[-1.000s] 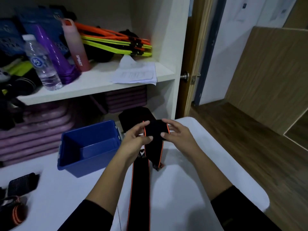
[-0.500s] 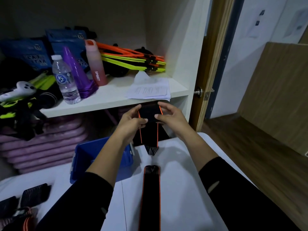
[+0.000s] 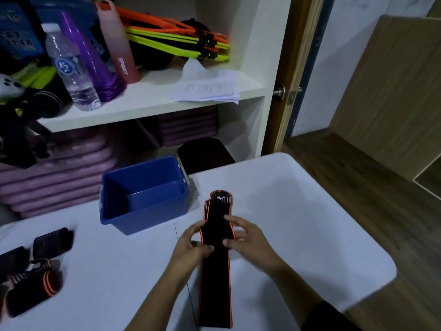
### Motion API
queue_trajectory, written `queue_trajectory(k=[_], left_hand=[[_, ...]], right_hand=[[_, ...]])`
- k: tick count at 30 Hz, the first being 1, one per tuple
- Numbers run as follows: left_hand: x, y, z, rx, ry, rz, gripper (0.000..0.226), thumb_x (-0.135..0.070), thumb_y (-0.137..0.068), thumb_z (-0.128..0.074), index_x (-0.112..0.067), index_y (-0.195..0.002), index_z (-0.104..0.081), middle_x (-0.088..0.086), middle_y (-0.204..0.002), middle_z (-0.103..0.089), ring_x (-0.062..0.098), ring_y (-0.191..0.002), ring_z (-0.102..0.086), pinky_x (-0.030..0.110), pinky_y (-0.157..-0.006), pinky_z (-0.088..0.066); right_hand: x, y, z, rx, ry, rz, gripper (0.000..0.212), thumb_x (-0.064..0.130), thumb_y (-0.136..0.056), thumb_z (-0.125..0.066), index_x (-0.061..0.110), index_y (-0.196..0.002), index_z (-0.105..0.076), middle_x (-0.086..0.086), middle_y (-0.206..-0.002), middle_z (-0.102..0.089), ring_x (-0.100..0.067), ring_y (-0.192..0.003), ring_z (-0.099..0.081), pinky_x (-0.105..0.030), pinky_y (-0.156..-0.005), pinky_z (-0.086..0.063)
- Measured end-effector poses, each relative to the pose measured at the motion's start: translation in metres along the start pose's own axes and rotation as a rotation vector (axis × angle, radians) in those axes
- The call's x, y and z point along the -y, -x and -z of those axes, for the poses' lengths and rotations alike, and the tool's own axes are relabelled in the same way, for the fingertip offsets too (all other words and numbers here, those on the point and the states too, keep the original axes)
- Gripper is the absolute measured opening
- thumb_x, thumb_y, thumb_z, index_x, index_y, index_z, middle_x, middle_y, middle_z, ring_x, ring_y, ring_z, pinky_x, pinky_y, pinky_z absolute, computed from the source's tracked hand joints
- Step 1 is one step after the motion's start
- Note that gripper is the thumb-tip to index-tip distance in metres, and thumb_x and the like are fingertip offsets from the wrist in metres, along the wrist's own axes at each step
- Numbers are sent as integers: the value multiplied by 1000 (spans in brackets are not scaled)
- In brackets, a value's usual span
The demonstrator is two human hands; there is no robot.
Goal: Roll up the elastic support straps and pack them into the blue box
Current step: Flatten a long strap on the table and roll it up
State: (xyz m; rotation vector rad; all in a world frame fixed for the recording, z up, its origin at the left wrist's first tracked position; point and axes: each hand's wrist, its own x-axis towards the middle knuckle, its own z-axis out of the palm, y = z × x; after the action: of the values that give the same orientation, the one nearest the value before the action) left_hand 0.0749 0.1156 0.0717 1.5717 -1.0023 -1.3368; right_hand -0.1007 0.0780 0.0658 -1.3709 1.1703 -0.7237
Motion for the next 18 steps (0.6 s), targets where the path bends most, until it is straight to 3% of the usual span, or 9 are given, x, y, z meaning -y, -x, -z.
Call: queue_trajectory(k=[1,3,5,6,8,10,11,14,18], left_hand=[[19,6,-2,6,-24,40,63,17,-73,-55,-22,-123,-52,-2,-103,-61,23,-73,-57,36,-74,-51],[53,16,-3,21,-80,126,64,17,-70,-56,-20,-122,-52,1,-114,-60,21,-73,-60,34,-70,-53],[76,23,-3,49,-117,199,64,16,-68,-58,-19,-121,-52,6,-104,-64,20,-71,-62,30,-63,-54],[83,27,-3,71,-134,227,63,15,-68,-58,-19,-119,-51,8,-98,-65,19,-70,-62,28,-60,-52],[93,33,-3,93,-179,244,62,8,-61,-63,-20,-116,-52,11,-96,-64,17,-75,-60,23,-61,-48],[101,36,-4,94,-233,236,66,-3,-49,-61,-20,-112,-54,10,-100,-62,16,-80,-58,21,-63,-46],[106,36,-4,96,-249,235,67,-5,-47,-59,-20,-112,-54,8,-100,-61,17,-82,-58,21,-63,-45],[113,39,-4,92,-303,215,67,-2,-50,-60,-22,-114,-54,5,-103,-62,20,-88,-59,22,-68,-46],[112,45,-4,103,-311,217,72,-5,-45,-54,-22,-115,-53,4,-100,-61,21,-87,-59,26,-68,-47]], right_hand=[[-21,7,-7,25,19,-20,57,-10,-73,-71,14,-122,-56,-7,-107,-64,-3,-78,-66,-25,-78,-55],[-61,21,-19,56,99,-67,63,15,-63,-80,33,-118,-57,-5,-114,-64,-5,-86,-64,-34,-85,-55],[-101,27,-30,74,201,-135,64,43,-53,-75,59,-111,-52,12,-110,-63,-8,-86,-63,-38,-89,-53],[-110,32,-35,58,248,-160,63,47,-52,-71,67,-107,-48,20,-105,-60,-5,-83,-61,-34,-89,-53],[-111,45,-45,25,316,-164,61,37,-61,-74,60,-113,-50,22,-98,-56,-4,-81,-59,-26,-88,-53],[-110,51,-53,16,323,-191,51,20,-77,-73,32,-124,-56,12,-97,-57,-9,-85,-59,-14,-83,-50],[-112,52,-55,-8,331,-214,47,18,-80,-70,26,-125,-56,9,-98,-57,-12,-87,-60,-15,-83,-50],[-114,58,-60,-57,388,-237,47,23,-81,-67,31,-126,-55,7,-102,-54,-21,-93,-63,-36,-89,-52],[-117,62,-63,-60,428,-245,51,23,-80,-69,31,-128,-53,7,-103,-54,-20,-96,-63,-37,-92,-50]])
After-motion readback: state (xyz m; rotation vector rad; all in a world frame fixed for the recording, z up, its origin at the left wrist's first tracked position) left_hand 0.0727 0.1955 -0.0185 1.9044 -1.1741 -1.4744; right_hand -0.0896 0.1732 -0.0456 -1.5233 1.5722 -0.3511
